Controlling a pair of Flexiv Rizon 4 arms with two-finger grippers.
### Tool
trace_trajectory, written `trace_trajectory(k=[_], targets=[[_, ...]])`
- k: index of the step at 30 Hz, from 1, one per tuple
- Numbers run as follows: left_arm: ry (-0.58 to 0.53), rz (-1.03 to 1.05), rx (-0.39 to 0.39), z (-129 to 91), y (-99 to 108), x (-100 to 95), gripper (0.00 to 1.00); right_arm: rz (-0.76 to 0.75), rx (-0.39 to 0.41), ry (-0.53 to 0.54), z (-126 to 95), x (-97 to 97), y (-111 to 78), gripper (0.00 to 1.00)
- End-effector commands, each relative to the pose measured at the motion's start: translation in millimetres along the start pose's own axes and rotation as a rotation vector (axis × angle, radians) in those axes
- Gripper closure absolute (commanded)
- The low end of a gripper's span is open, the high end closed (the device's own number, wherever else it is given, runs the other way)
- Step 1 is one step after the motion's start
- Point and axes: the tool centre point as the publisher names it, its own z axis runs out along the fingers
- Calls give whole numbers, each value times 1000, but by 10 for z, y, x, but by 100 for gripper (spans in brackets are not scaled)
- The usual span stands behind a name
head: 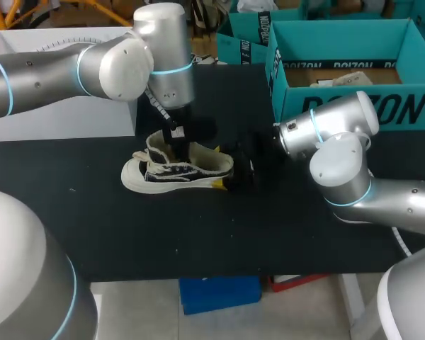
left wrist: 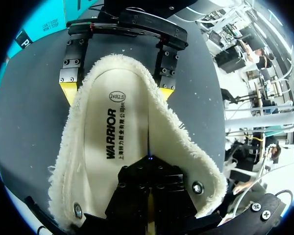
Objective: Take the shoe out of the shoebox, open the shoe tongue, remove and reinsert the insole, then place the shoe into the shoebox
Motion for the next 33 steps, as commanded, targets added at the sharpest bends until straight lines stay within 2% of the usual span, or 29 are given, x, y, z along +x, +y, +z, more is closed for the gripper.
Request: trace_trajectory(k=[1,5,6,7,10,11,12,13,14,22,27,32,33], targets=[[-1,-6,0,86,4,-4,100,1,1,-1,10,-11,-5,100],[-6,-8,2,81,4,-14,100,1,1,-1,10,-11,-5,100],[-16,-10,0,78,2,-16,87,1,1,-1,10,-11,-5,100],[-24,-7,-5,76,-5,-17,67,1,1,-1,10,-11,-5,100],[-38,-6,-14,94,-28,-13,55,1,1,-1,10,-11,-5,100],[-45,-2,-16,105,-35,-13,41,1,1,-1,10,-11,-5,100],[-51,-3,-21,117,-41,-11,41,1,1,-1,10,-11,-5,100],[-54,-4,-22,129,-47,-10,50,1,1,-1,10,-11,-5,100],[-61,-2,-25,139,-52,-10,53,1,1,-1,10,-11,-5,100],[-179,-49,-89,288,-13,-75,55,1,1,-1,10,-11,-5,100],[-241,-79,-108,386,102,-156,64,1,1,-1,10,-11,-5,100],[-265,-80,-113,443,224,-214,65,1,1,-1,10,-11,-5,100],[-280,-79,-117,455,243,-218,67,1,1,-1,10,-11,-5,100]])
